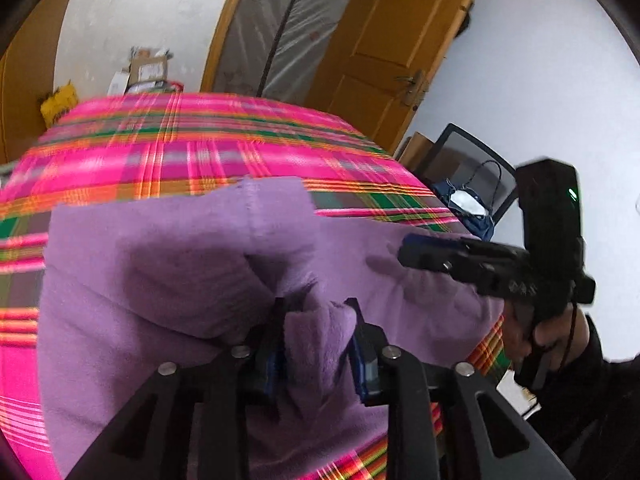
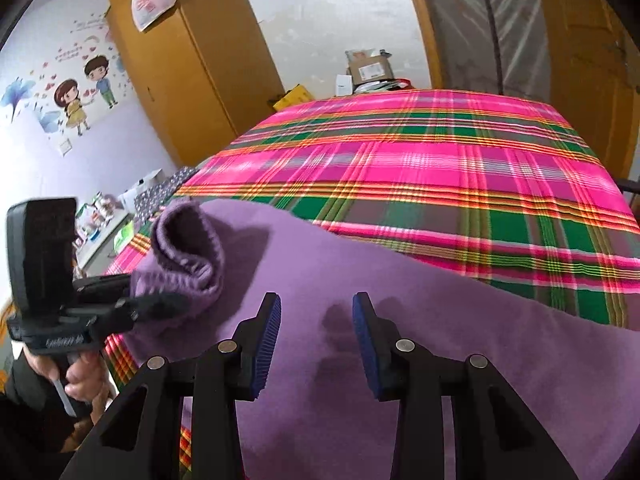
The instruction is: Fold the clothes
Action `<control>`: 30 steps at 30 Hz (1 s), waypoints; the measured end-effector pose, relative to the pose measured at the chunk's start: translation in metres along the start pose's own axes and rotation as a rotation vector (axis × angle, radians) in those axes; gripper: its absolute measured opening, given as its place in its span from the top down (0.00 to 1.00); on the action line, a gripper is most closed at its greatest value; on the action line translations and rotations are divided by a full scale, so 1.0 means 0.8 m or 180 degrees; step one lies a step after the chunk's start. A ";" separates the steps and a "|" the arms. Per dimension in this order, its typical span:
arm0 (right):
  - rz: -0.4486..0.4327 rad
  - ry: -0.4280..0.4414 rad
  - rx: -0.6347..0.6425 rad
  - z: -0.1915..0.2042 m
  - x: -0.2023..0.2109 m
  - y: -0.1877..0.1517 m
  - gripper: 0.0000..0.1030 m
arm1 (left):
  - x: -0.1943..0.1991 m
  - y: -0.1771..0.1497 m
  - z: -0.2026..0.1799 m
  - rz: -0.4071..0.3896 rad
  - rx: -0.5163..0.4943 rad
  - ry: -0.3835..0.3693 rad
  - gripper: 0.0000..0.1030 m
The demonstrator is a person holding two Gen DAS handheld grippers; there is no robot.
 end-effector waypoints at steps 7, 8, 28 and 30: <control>-0.0124 0.0190 0.0026 0.007 0.006 0.015 0.62 | 0.039 -0.011 -0.029 -0.0170 -0.0258 -0.0151 0.67; -0.0138 0.0213 0.0049 0.010 0.006 0.018 0.62 | 0.039 -0.011 -0.030 -0.0161 -0.0280 -0.0152 0.67; 0.0412 0.1427 -0.0088 0.063 -0.105 0.070 0.61 | 0.074 -0.036 0.092 -0.0352 0.0670 0.0398 0.68; 0.0470 0.1466 -0.0158 0.065 -0.117 0.075 0.61 | 0.070 -0.036 0.093 -0.0331 0.0661 0.0383 0.68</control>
Point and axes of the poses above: each gripper's, at about its wrist camera, not at the fingertips, and x roughly against the way its jaws point, z to its left, y to its top, the point moved 3 cm from there along -x, roughly the way its jaws point, and after that the axes turned 12 degrees about x, right-handed, at the moved point
